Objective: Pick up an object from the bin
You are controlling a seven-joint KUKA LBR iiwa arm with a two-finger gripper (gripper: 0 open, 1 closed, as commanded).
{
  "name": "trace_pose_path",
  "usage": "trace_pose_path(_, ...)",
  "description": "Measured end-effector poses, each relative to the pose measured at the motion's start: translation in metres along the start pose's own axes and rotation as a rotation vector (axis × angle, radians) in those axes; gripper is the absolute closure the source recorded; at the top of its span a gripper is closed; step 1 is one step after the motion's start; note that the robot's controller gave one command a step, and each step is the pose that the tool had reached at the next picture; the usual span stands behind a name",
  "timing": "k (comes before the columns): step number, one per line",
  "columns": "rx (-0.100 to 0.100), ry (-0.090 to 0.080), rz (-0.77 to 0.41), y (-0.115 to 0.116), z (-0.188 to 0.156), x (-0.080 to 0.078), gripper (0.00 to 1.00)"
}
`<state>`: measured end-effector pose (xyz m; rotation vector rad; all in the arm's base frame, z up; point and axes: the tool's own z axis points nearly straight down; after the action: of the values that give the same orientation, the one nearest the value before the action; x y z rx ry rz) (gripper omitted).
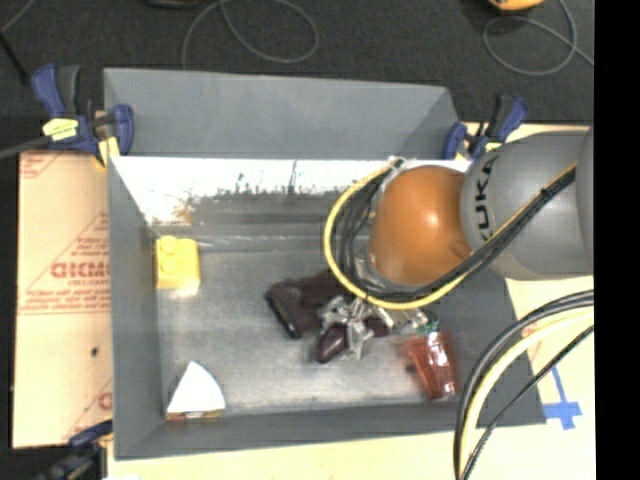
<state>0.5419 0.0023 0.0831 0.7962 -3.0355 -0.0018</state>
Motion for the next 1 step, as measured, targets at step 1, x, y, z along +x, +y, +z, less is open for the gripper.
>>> trace_pose_path(1, 0.0, 0.0, 0.001, -0.0001, 0.0, 0.0001, 1.0)
